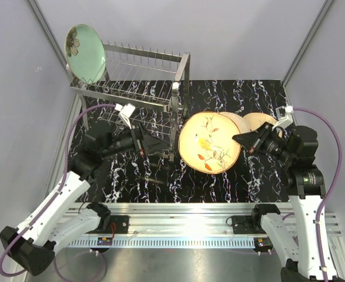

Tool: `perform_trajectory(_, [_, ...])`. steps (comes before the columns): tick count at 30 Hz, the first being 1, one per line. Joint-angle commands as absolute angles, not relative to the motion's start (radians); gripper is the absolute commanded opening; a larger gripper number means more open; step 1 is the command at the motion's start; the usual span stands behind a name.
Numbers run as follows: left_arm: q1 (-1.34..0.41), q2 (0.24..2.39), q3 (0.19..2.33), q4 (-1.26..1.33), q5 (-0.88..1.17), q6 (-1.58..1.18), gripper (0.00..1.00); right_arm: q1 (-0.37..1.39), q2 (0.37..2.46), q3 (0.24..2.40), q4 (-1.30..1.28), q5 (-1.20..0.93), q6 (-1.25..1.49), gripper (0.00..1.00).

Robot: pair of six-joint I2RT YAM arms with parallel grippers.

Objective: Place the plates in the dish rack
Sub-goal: Pass the plate from the right arm to the left

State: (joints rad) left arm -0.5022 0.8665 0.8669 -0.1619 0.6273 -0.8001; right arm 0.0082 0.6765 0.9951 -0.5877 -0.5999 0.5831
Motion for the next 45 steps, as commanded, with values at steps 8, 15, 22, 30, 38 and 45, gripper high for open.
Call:
perform_trajectory(8, [-0.725,1.009,0.896,0.060,0.446,-0.893,0.99,0.011,0.661,0.971,-0.304,-0.865,0.667,0.00])
perform_trajectory(15, [-0.839,1.126,0.934,0.204,0.433,-0.945,0.74,0.021,0.661,0.954,-0.301,-0.856,0.646,0.00])
perform_trajectory(22, [-0.845,1.120,0.943,0.245,0.411,-0.945,0.25,0.026,0.660,0.920,-0.284,-0.848,0.635,0.00])
perform_trajectory(30, [-0.847,1.123,0.971,0.241,0.411,-0.931,0.00,0.051,0.666,0.850,-0.245,-0.831,0.604,0.19])
perform_trajectory(38, [-0.847,1.068,0.988,0.161,0.333,-0.870,0.00,0.051,0.683,0.859,-0.273,-0.812,0.569,0.69])
perform_trajectory(45, [-0.847,1.028,1.072,0.054,0.291,-0.770,0.00,0.051,0.672,0.870,-0.382,-0.688,0.506,0.86])
